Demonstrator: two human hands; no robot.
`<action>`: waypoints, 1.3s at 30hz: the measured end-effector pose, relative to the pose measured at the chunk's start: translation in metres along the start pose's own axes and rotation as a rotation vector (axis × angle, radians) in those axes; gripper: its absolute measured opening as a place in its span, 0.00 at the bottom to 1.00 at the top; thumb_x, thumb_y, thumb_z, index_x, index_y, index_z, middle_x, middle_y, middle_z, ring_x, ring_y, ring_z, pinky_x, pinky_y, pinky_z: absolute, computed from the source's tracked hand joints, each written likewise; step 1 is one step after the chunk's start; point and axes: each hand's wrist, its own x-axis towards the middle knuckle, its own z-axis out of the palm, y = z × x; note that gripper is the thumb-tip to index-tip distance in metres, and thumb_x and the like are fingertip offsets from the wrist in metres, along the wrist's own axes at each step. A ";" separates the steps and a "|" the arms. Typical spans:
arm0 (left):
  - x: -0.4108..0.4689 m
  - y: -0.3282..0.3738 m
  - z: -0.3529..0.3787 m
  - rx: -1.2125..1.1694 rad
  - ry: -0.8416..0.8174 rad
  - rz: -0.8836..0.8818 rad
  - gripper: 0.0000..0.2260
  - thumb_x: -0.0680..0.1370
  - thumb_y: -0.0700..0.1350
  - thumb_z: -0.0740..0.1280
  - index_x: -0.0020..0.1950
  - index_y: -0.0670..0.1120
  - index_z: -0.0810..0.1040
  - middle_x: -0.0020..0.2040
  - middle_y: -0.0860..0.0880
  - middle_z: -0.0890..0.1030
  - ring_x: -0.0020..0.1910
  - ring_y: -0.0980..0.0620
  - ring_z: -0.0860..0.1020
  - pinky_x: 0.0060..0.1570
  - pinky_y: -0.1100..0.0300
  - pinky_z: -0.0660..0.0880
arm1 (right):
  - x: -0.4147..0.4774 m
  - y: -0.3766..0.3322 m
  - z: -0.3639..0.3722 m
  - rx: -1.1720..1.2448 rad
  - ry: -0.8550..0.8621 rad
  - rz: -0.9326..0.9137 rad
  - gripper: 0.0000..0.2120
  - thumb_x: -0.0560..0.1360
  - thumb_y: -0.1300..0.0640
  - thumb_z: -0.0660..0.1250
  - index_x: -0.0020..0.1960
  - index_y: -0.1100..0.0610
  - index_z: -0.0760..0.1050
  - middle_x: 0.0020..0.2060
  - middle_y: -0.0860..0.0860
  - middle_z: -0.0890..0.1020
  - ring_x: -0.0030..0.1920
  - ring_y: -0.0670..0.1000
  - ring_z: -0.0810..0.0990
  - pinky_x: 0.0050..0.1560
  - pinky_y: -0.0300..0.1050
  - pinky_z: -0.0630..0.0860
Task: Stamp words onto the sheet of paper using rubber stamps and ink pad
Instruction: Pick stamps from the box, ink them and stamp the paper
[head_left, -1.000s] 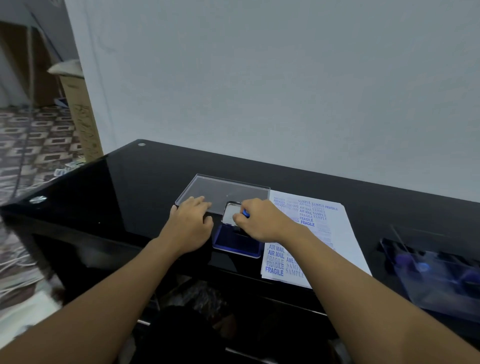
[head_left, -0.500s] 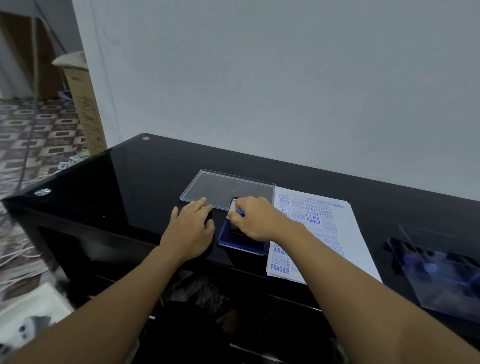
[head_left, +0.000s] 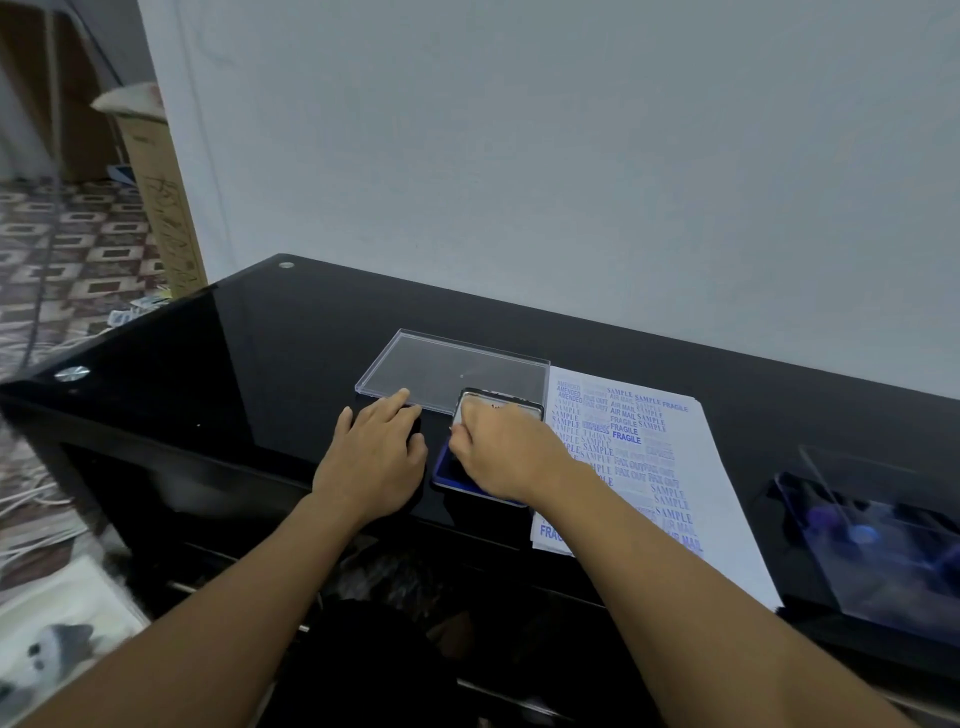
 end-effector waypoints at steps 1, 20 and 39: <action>0.000 0.000 0.000 0.001 0.000 0.001 0.21 0.83 0.51 0.53 0.76 0.49 0.65 0.80 0.52 0.58 0.78 0.53 0.57 0.77 0.44 0.50 | -0.001 -0.001 0.001 -0.010 0.019 -0.004 0.10 0.83 0.49 0.53 0.48 0.54 0.63 0.49 0.59 0.79 0.49 0.62 0.76 0.42 0.49 0.66; 0.000 0.002 0.001 0.027 -0.008 -0.010 0.21 0.83 0.51 0.53 0.75 0.49 0.66 0.80 0.51 0.57 0.78 0.52 0.57 0.77 0.43 0.51 | -0.002 -0.001 0.010 -0.071 0.199 -0.107 0.09 0.82 0.51 0.56 0.50 0.56 0.70 0.52 0.53 0.79 0.54 0.56 0.74 0.49 0.53 0.71; 0.000 0.003 0.000 0.013 -0.010 -0.012 0.21 0.83 0.50 0.53 0.75 0.49 0.66 0.80 0.51 0.57 0.78 0.52 0.57 0.77 0.43 0.50 | -0.003 -0.004 -0.003 -0.052 0.096 -0.073 0.08 0.78 0.53 0.59 0.44 0.56 0.65 0.38 0.52 0.72 0.39 0.57 0.68 0.42 0.50 0.64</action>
